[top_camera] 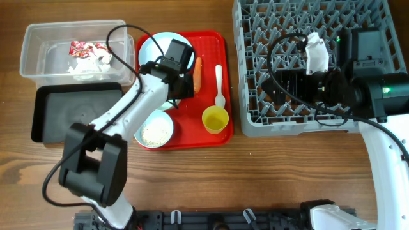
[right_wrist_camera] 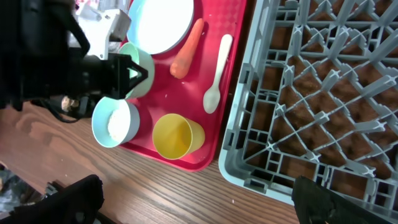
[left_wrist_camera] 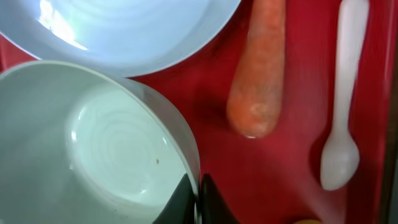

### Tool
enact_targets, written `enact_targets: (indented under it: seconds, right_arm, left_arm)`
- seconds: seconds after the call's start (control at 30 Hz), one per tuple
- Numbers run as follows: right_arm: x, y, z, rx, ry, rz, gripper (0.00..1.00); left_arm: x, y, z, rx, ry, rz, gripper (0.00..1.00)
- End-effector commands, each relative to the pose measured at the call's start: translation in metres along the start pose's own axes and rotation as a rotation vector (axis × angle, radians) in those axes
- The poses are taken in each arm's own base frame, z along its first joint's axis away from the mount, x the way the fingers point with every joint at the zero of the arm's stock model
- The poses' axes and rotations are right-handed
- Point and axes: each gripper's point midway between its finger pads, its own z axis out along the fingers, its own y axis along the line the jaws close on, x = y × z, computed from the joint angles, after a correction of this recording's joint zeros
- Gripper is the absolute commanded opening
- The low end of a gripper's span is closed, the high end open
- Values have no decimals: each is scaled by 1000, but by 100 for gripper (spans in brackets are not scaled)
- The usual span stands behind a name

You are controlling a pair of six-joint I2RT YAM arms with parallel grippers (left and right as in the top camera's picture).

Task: Sort waste into correct bins and load items into the dishwasher rack
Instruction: 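Grasp the light-blue rice bowl rim with the left gripper, then tip the rice bowl over the black tray to pour out rice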

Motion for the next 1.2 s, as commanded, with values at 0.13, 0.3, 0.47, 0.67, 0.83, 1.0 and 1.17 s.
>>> enact_targets:
  seconds: [0.13, 0.3, 0.47, 0.67, 0.83, 1.0, 1.17]
  right_arm:
    - [-4, 3, -3, -3, -11, 2, 100]
    - [-3, 3, -3, -2, -10, 1, 100]
    - [-7, 2, -2, -3, -22, -4, 100]
    - [-6, 1, 2, -3, -7, 4, 100]
    - [-6, -2, 7, -2, 10, 12, 100]
    - [-4, -5, 13, -1, 33, 23, 100]
    - [-4, -7, 18, 0, 45, 29, 100]
  left_arm:
    - [8, -6, -6, 22, 44, 14, 82]
    - [0, -6, -64, -6, 102, 7, 82]
    - [59, 7, -82, -107, 303, -40, 76]
    - [94, 3, -34, -111, 319, 23, 76]
    - [93, 21, -10, -137, 274, -1, 68]
    - [108, 28, 6, -144, 284, -7, 23]
    - [109, 28, 5, -142, 290, -10, 4]
